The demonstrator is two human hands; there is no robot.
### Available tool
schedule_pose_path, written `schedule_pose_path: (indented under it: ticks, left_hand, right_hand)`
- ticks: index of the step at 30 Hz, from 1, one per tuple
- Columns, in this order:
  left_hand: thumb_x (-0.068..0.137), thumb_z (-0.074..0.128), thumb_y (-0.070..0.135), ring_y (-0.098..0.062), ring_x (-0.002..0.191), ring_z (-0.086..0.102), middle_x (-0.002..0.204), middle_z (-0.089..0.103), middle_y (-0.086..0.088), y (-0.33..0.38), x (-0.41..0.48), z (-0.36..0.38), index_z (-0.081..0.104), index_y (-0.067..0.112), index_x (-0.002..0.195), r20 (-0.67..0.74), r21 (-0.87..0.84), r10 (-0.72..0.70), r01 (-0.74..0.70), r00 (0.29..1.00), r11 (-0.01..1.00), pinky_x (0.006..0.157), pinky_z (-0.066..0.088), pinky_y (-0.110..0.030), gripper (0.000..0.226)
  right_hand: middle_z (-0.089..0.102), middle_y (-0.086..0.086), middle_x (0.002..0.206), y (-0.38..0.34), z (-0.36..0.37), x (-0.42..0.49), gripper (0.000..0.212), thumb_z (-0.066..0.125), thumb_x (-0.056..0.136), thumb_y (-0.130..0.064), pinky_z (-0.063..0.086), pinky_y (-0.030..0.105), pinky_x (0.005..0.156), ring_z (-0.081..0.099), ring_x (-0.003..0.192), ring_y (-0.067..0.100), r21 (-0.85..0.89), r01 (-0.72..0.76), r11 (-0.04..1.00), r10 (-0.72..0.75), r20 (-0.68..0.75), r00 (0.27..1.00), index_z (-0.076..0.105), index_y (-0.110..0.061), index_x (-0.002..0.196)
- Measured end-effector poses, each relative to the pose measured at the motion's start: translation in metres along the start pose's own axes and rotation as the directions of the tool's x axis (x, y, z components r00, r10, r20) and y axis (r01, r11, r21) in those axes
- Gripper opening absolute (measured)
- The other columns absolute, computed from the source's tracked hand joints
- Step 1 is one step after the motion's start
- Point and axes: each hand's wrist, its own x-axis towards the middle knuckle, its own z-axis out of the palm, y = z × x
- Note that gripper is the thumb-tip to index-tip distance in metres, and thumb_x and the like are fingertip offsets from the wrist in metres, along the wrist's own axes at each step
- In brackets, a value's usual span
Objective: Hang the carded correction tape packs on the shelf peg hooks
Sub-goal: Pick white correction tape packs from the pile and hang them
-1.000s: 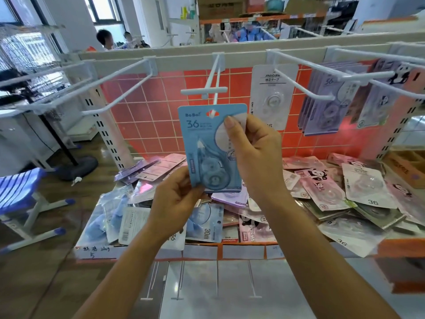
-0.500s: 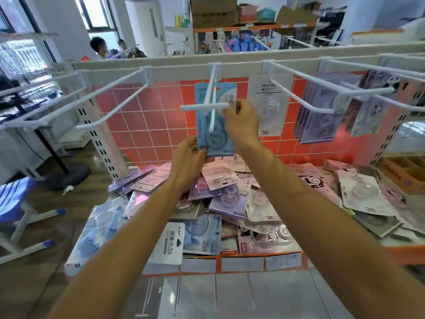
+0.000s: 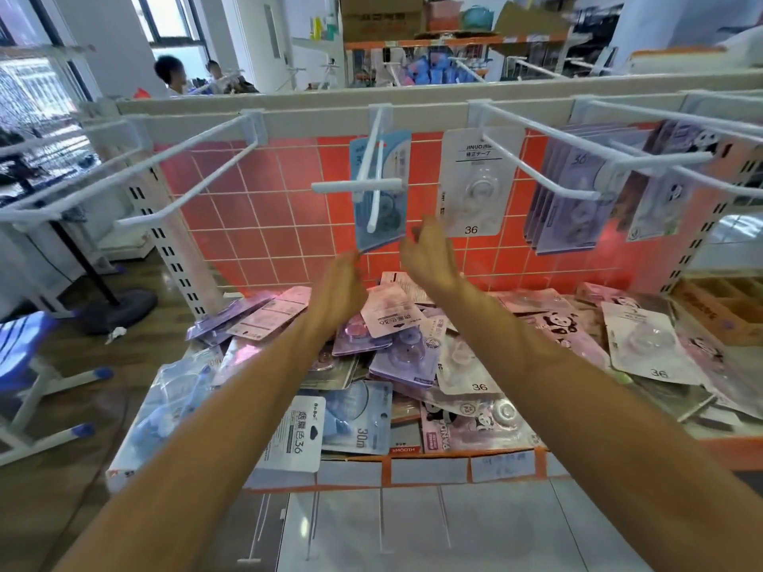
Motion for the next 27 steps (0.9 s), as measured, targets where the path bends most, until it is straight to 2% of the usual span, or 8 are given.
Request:
schedule_pose_path:
  ticks: [3, 5, 8, 10, 16, 21, 24, 27]
  left_hand:
    - [0.082, 0.055, 0.002, -0.035, 0.111, 0.058, 0.122, 0.063, -0.014, -0.008, -0.03, 0.013, 0.055, 0.013, 0.127, 0.098, 0.232, 0.102, -0.122, 0.99, 0.965, 0.082, 0.046, -0.039, 0.046]
    - [0.084, 0.054, 0.002, -0.033, 0.112, 0.057, 0.12, 0.063, -0.013, -0.013, -0.04, 0.021, 0.054, 0.017, 0.127, 0.167, 0.355, 0.162, -0.213, 0.973, 0.91, 0.084, 0.048, -0.043, 0.045]
    - [0.079, 0.051, -0.004, -0.033, 0.098, 0.061, 0.104, 0.068, -0.011, -0.017, -0.043, 0.026, 0.06, 0.018, 0.103, 0.191, 0.354, 0.178, -0.237, 0.965, 0.905, 0.076, 0.052, -0.044, 0.033]
    - [0.078, 0.052, -0.003, -0.033, 0.096, 0.062, 0.106, 0.068, -0.01, -0.017, -0.043, 0.025, 0.064, 0.017, 0.105, 0.196, 0.301, 0.157, -0.212, 0.968, 0.93, 0.075, 0.052, -0.043, 0.035]
    - [0.084, 0.046, -0.001, -0.031, 0.097, 0.061, 0.109, 0.069, -0.01, -0.019, -0.047, 0.027, 0.068, 0.014, 0.106, 0.149, 0.244, 0.147, -0.181, 0.978, 0.953, 0.073, 0.043, -0.036, 0.034]
    - [0.09, 0.047, 0.0, -0.029, 0.109, 0.058, 0.125, 0.062, -0.011, -0.017, -0.056, 0.026, 0.058, 0.011, 0.128, 0.066, 0.124, 0.146, -0.154, 0.987, 0.98, 0.089, 0.042, -0.033, 0.041]
    - [0.088, 0.053, -0.001, -0.025, 0.101, 0.06, 0.118, 0.065, -0.011, -0.014, -0.062, 0.022, 0.059, 0.009, 0.124, -0.017, 0.006, 0.21, -0.21, 0.978, 0.978, 0.083, 0.04, -0.024, 0.038]
    - [0.089, 0.058, 0.009, -0.016, 0.089, 0.058, 0.109, 0.068, -0.003, -0.014, -0.065, 0.017, 0.063, 0.012, 0.117, -0.067, -0.104, 0.163, -0.17, 0.984, 0.98, 0.074, 0.036, -0.021, 0.028]
  right_hand:
    - [0.055, 0.016, 0.131, 0.04, 0.005, -0.023, 0.053, 0.047, 0.087, 0.001, 0.045, 0.041, 0.094, 0.053, 0.118, 0.034, -0.131, -0.043, 0.99, 0.06, 0.131, 0.99, 0.039, -0.004, 0.14]
    - [0.055, 0.01, 0.135, 0.063, 0.009, -0.03, 0.046, 0.051, 0.09, -0.001, 0.043, 0.035, 0.1, 0.052, 0.124, 0.027, -0.177, -0.027, 0.984, 0.065, 0.209, 0.976, 0.049, -0.008, 0.136]
    - [0.057, 0.006, 0.134, 0.081, 0.006, -0.039, 0.045, 0.054, 0.087, 0.007, 0.041, 0.031, 0.103, 0.051, 0.126, 0.021, -0.195, -0.008, 0.981, 0.076, 0.345, 0.935, 0.058, -0.009, 0.128]
    - [0.057, 0.006, 0.134, 0.086, 0.003, -0.045, 0.05, 0.055, 0.082, 0.013, 0.041, 0.033, 0.104, 0.05, 0.127, 0.021, -0.19, 0.027, 0.982, 0.05, 0.389, 0.92, 0.059, -0.007, 0.127]
    - [0.068, 0.004, 0.118, 0.091, -0.006, -0.047, 0.034, 0.054, 0.084, 0.008, 0.04, 0.013, 0.081, 0.062, 0.103, 0.015, -0.123, 0.039, 0.992, -0.01, 0.226, 0.974, 0.072, -0.009, 0.107]
    - [0.071, 0.002, 0.11, 0.086, -0.013, -0.052, 0.024, 0.058, 0.089, -0.002, 0.047, 0.019, 0.092, 0.064, 0.104, 0.012, -0.01, 0.154, 0.988, -0.151, 0.117, 0.982, 0.073, -0.011, 0.105]
    - [0.072, 0.001, 0.102, 0.071, -0.024, -0.054, 0.021, 0.059, 0.09, -0.004, 0.047, 0.012, 0.08, 0.063, 0.087, 0.001, 0.108, 0.212, 0.971, -0.212, -0.014, 0.977, 0.073, -0.012, 0.104]
    - [0.072, -0.005, 0.091, 0.058, -0.034, -0.055, 0.018, 0.06, 0.09, -0.007, 0.048, 0.014, 0.073, 0.061, 0.077, -0.006, 0.2, 0.255, 0.946, -0.228, -0.149, 0.962, 0.074, -0.014, 0.1]
